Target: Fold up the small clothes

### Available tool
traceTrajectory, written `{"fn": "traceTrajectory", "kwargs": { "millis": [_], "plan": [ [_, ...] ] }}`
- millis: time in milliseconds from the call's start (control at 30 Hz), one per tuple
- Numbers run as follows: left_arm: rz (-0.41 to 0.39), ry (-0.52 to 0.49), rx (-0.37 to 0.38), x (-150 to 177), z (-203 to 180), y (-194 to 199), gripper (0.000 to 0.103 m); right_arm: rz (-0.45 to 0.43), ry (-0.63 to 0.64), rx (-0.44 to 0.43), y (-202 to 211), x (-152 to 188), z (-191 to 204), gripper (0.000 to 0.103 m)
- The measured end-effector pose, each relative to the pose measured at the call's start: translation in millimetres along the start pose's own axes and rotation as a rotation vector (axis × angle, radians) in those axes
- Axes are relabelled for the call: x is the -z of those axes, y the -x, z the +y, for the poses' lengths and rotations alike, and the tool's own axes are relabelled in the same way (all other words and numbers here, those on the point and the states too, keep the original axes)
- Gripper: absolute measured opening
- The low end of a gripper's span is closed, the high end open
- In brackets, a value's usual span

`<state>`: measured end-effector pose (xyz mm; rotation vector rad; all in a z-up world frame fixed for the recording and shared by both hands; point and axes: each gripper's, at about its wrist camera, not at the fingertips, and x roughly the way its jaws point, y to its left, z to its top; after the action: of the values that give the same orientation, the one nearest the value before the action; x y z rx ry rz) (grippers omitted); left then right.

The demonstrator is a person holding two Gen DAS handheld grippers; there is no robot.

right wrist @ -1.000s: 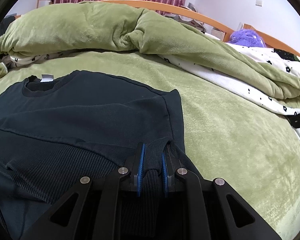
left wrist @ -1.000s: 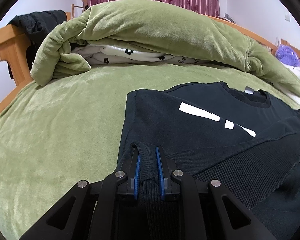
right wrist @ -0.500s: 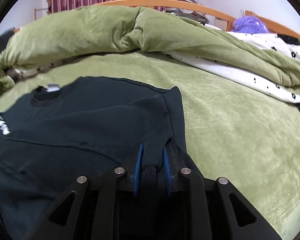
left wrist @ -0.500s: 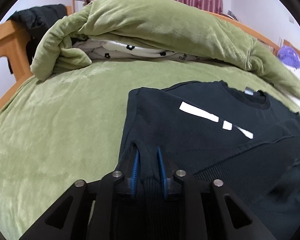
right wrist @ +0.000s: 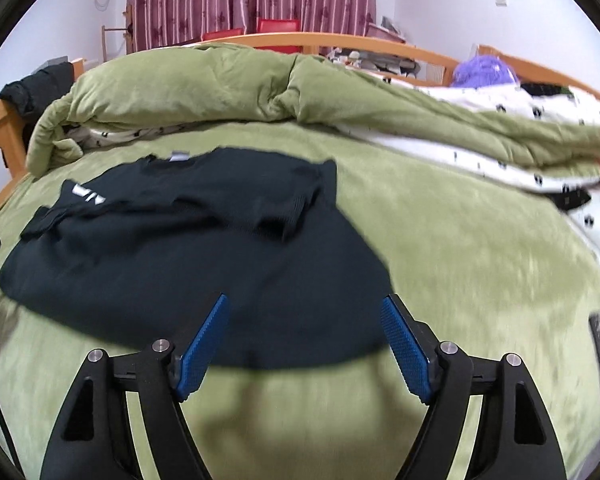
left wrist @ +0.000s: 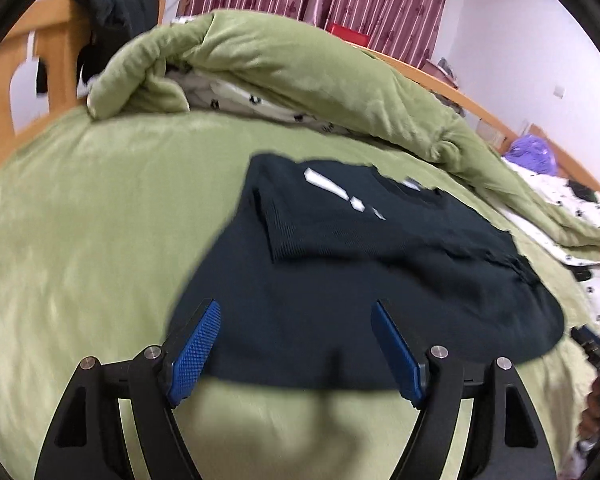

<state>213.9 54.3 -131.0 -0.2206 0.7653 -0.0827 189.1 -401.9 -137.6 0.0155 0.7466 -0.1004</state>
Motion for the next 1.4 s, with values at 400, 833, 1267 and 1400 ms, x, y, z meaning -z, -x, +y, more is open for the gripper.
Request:
{"fn": "traceTrajectory", "kwargs": {
  "millis": [400,833,1267,1400],
  "plan": [
    [0.072,0.204,0.107,45.6,29.7,-10.2,0.07,0.13,-0.226,-0.138,-16.6,62.9,-18.7,0.077],
    [0.11,0.314,0.165,25.8,41.7,-54.9,0.072,0.104,-0.411,-0.153,-53.9,32.2,-34.3,0.077],
    [0.065,0.29,0.102,18.0,36.6,-63.8,0.03,0.078,-0.465,-0.167,-85.8,7.8,-41.9,0.018],
    [0.041,0.227,0.078,17.5,29.1,-52.9,0.019,0.047,-0.422,-0.16,-74.3,7.5,-37.6,0.015]
  ]
}}
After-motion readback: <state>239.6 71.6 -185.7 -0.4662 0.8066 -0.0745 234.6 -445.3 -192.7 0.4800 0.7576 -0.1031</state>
